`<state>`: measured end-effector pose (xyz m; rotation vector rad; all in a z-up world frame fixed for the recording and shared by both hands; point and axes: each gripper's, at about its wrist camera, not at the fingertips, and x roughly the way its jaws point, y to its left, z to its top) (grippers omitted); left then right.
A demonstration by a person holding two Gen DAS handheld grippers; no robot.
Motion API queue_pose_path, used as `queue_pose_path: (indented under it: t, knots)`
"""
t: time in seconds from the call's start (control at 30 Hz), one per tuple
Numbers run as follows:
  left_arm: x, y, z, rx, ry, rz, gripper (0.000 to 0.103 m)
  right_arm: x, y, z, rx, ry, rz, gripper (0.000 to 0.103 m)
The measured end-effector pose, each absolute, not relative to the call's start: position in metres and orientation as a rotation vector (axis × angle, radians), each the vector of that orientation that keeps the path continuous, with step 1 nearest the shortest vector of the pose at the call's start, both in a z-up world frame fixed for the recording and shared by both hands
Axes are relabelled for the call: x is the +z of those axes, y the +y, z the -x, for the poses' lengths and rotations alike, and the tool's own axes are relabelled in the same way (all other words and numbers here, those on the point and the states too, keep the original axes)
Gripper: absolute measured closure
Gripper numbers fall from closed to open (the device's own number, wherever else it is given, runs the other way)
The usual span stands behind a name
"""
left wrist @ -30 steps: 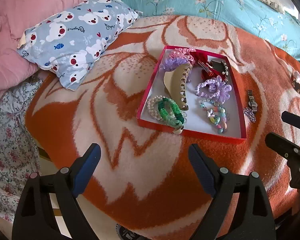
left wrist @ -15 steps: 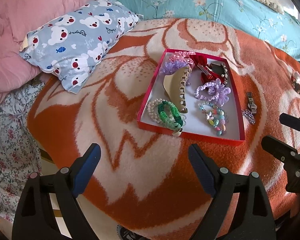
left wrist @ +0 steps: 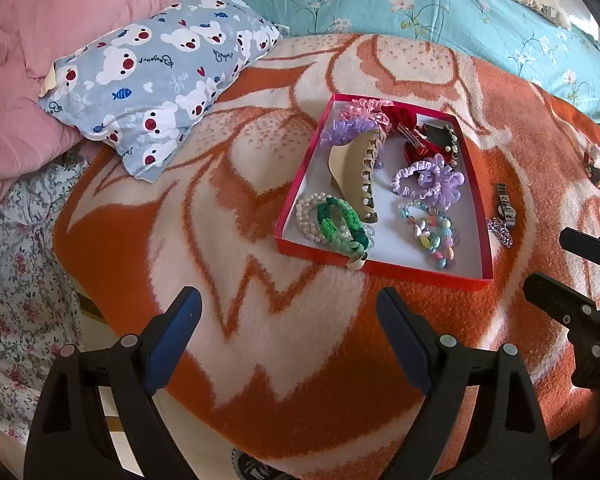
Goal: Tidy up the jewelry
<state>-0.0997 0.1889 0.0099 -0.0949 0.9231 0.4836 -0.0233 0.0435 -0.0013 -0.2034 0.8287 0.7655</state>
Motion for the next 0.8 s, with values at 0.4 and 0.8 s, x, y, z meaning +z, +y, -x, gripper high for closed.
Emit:
queue_pose_path:
  t: [0.4, 0.8]
  knots:
    - [0.009, 0.1894, 0.0998, 0.473, 0.924, 0.099, 0.013, -0.0018, 0.045, 0.0247, 0.772, 0.823, 0.205, 0.01]
    - [0.0078, 0.1876, 0.0994, 0.471, 0.928, 0.105, 0.013, -0.0048, 0.045, 0.0253, 0.779, 0.825, 0.21, 0.01]
